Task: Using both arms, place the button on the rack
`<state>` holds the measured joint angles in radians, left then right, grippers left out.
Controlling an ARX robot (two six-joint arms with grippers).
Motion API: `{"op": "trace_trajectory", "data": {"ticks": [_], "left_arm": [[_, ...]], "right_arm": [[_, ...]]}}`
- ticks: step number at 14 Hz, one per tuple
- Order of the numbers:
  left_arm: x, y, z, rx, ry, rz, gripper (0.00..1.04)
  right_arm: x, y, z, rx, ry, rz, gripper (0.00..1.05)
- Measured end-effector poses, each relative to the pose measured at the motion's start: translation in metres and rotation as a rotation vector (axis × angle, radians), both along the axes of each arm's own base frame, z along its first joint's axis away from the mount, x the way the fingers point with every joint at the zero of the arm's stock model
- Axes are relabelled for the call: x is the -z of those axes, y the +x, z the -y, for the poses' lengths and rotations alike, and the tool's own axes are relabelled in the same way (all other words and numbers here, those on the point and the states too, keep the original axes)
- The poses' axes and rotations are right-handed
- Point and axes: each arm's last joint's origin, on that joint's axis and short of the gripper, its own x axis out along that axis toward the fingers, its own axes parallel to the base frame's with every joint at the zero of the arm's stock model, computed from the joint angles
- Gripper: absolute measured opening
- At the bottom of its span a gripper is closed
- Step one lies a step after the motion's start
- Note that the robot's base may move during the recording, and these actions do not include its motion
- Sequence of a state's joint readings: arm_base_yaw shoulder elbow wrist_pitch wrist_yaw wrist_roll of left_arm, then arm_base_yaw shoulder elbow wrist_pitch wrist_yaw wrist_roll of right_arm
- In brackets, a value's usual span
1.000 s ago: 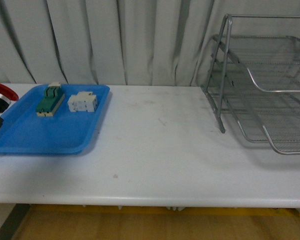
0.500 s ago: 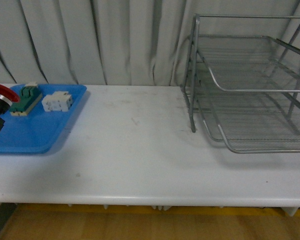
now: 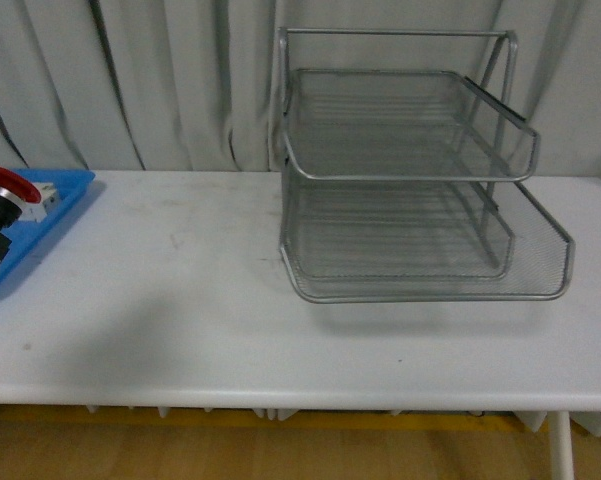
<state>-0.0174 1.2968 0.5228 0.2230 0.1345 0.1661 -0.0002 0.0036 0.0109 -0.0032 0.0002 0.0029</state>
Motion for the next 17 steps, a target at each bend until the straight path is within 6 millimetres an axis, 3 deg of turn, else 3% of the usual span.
{"op": "trace_trajectory", "data": {"ticks": [3,5,6,9,13,15,17], "left_arm": [[-0.003,-0.001,0.016,0.063,0.002,-0.006,0.36],[-0.018,0.009,0.035,0.104,0.016,0.038,0.36],[-0.028,0.019,0.048,0.124,0.027,0.061,0.36],[-0.043,0.046,0.114,0.28,0.044,0.081,0.36],[-0.041,0.081,0.192,0.477,0.128,0.03,0.36],[-0.034,0.092,0.216,0.545,0.181,-0.004,0.36],[-0.026,0.102,0.225,0.591,0.227,-0.055,0.36]], "right_arm": [[0.0,0.0,0.0,0.004,0.0,-0.003,0.98],[0.0,0.0,0.0,0.003,0.0,0.001,0.98],[0.0,0.0,0.0,0.003,0.0,-0.001,0.98],[0.0,0.0,0.0,0.003,0.0,0.0,0.98],[0.0,0.0,0.0,0.003,0.0,0.0,0.98],[0.0,0.0,0.0,0.003,0.0,0.0,0.98],[0.0,0.0,0.0,0.003,0.0,0.0,0.98]]}}
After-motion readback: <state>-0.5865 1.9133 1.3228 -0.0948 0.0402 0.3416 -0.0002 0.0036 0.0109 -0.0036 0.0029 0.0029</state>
